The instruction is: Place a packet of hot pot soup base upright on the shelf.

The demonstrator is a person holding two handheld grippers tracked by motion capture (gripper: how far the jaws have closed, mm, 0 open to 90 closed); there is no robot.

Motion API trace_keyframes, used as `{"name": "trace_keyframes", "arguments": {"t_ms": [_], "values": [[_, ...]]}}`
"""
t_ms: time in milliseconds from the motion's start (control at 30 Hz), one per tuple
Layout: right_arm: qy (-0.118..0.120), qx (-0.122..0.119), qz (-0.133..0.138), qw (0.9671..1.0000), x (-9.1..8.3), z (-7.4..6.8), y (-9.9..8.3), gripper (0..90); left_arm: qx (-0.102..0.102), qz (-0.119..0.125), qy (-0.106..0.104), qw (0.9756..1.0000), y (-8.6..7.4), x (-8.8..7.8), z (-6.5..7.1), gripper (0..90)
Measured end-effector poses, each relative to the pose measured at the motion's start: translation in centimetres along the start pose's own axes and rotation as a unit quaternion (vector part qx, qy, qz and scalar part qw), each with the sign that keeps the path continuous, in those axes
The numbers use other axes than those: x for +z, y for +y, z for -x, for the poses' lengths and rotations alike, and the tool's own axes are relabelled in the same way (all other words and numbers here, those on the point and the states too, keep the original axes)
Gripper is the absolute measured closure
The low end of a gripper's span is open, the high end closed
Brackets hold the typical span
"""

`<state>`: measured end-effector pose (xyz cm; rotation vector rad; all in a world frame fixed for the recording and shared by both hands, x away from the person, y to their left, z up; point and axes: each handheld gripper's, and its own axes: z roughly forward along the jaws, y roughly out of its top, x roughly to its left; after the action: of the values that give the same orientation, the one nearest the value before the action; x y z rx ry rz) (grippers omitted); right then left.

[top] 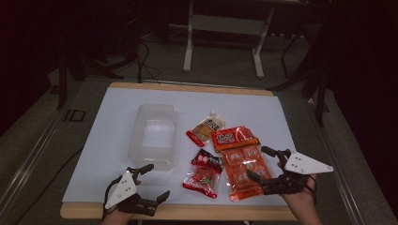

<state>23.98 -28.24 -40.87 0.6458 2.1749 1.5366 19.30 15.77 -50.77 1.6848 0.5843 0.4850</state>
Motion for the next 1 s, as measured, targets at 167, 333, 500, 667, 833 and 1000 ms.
{"name": "trace_keyframes", "arguments": {"t_ms": [167,333,500,667,833,1000], "values": [[-0.014,-0.006,0.011,0.9998,-0.1,0.8,1.5,10.1,0.0,0.001,0.0,1.0,0.0,0.0,0.0,3.8],[-0.023,-0.014,0.011,0.9996,0.4,1.5,2.4,10.1,0.001,0.0,0.0,1.0,0.0,0.1,0.0,3.7],[-0.037,-0.008,0.007,0.9992,1.1,2.8,3.0,10.1,0.001,0.0,0.0,1.0,0.0,0.0,0.0,3.8],[-0.055,-0.012,-0.001,0.9984,2.0,4.0,3.5,10.1,0.001,0.0,0.0,1.0,0.0,0.1,0.0,3.8],[-0.07,-0.005,-0.005,0.9975,2.8,5.7,3.7,10.2,0.0,0.001,0.0,1.0,0.0,0.0,0.0,3.8],[-0.085,-0.002,-0.02,0.9962,3.7,7.0,3.4,10.2,0.001,0.0,-0.001,1.0,0.0,0.1,0.0,3.8]]}}
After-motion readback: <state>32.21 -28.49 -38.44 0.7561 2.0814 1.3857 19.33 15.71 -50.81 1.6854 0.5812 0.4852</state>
